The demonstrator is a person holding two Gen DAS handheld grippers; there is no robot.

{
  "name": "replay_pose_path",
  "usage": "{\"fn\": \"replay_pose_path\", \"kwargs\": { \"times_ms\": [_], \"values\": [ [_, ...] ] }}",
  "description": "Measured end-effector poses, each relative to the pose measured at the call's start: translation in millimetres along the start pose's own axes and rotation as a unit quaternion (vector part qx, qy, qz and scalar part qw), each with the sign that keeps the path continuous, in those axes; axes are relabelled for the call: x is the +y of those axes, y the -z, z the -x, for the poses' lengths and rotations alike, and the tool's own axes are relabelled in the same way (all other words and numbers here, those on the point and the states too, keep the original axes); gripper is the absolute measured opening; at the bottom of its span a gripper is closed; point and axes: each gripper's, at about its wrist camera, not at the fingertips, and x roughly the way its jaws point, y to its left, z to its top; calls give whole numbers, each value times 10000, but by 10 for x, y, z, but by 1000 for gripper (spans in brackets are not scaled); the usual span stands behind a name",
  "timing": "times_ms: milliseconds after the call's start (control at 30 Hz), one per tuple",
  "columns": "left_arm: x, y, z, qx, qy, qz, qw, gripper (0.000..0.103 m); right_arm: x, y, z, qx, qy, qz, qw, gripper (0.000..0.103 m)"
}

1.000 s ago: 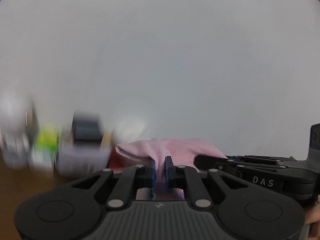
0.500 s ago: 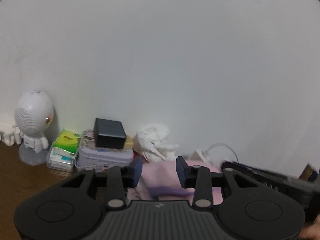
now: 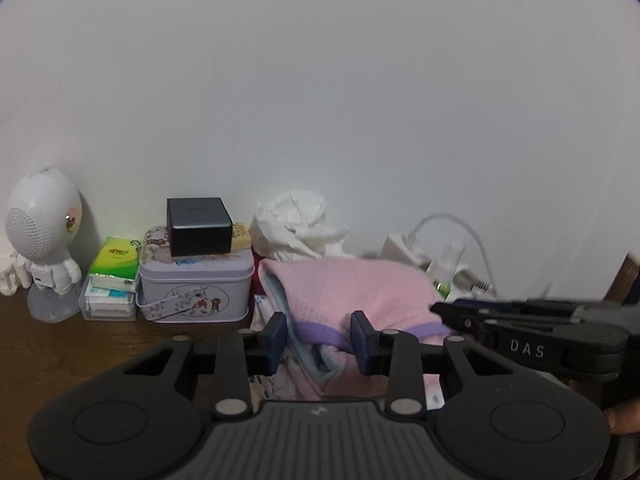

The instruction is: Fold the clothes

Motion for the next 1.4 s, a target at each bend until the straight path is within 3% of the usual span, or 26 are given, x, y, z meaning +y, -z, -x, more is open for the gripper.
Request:
{"fn": "replay_pose_path", "kwargs": {
  "times_ms": [100,167,233,400,500,567,733,867,933,1033,1133,1300,1400],
  "values": [
    [-38,-60,107,-96,-200,-49,9997,32,49,-33,76,-112,85,47,9999,24],
    [-28,-121,311,-341,-324,55,9989,32,44,-68,239,-289,111,-35,9995,32],
    [-27,-183,575,-515,-390,136,9978,32,61,-74,494,-545,164,-107,9983,38],
    [-95,-138,1555,-879,-562,128,9945,33,259,-102,1369,-986,296,156,9946,40],
    [-87,27,2260,-1075,-597,130,9923,39,395,-61,2048,-1342,262,158,9905,54],
    [-73,185,2710,-1169,-755,124,9902,47,510,67,2472,-1476,191,192,9887,70],
    [-33,970,3574,-1018,-789,-208,9914,70,795,832,3256,-1195,-109,324,9922,81],
    [-39,1844,3822,-445,-1124,-192,9925,69,888,1552,3592,-816,-304,-77,9962,82],
    [-41,2217,3941,-342,-1100,84,9933,70,970,1930,3703,-648,-292,-260,9971,83],
    [-142,2664,4041,-300,-1293,315,9907,80,1192,2405,3772,-479,-181,-253,9984,84],
    [-217,2893,3987,-268,-1280,218,9912,84,1412,2698,3737,-461,-74,-230,9986,103],
    [-212,3048,3869,-324,-1621,525,9849,91,1678,3009,3514,-153,266,-232,9993,103],
    [-178,3078,3760,-216,-1731,460,9836,92,1761,3083,3361,46,387,-231,9990,103]
  ]
}}
